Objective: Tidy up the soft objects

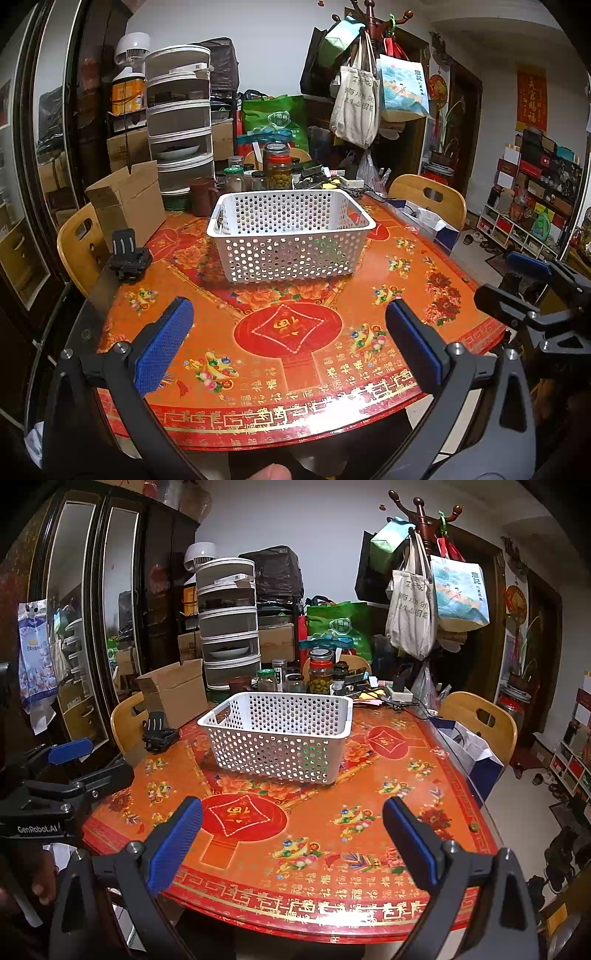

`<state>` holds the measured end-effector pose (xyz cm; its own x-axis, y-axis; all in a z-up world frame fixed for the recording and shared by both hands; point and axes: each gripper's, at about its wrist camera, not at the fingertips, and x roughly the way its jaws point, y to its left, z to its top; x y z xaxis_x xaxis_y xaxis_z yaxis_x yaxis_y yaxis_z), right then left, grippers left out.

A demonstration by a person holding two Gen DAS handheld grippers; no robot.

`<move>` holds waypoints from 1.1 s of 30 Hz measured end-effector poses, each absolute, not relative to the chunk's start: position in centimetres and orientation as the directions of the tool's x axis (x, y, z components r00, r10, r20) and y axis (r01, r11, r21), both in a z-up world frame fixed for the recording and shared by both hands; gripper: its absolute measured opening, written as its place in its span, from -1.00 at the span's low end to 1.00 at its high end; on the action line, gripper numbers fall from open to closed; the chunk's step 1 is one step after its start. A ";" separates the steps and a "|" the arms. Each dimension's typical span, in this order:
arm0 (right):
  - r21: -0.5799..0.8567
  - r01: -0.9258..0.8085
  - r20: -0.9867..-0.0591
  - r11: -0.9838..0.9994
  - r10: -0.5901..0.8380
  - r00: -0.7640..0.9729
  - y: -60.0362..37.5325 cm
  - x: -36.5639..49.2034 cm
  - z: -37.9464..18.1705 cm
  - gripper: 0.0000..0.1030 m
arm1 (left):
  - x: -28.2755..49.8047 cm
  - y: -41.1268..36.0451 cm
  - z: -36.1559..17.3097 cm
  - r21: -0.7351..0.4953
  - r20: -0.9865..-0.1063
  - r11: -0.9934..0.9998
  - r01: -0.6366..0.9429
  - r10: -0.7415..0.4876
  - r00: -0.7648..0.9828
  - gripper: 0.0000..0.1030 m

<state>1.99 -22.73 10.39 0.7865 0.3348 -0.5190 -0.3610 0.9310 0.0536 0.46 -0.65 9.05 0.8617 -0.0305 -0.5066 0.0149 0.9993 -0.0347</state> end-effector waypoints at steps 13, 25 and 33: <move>0.061 -0.367 -0.520 0.928 0.343 0.782 -22.6 1.9 10.5 0.90 | 0.5 -0.7 9.0 -0.034 -0.508 0.999 0.015 -0.030 0.861 1.00; 0.062 -0.369 -0.520 0.927 0.345 0.781 -22.5 1.8 10.5 0.90 | 0.5 -1.0 8.4 -0.040 -0.510 0.999 0.023 -0.040 0.859 1.00; 0.062 -0.372 -0.520 0.926 0.348 0.780 -22.4 1.7 10.5 0.90 | 0.5 -1.0 8.5 -0.040 -0.511 0.999 0.023 -0.040 0.858 1.00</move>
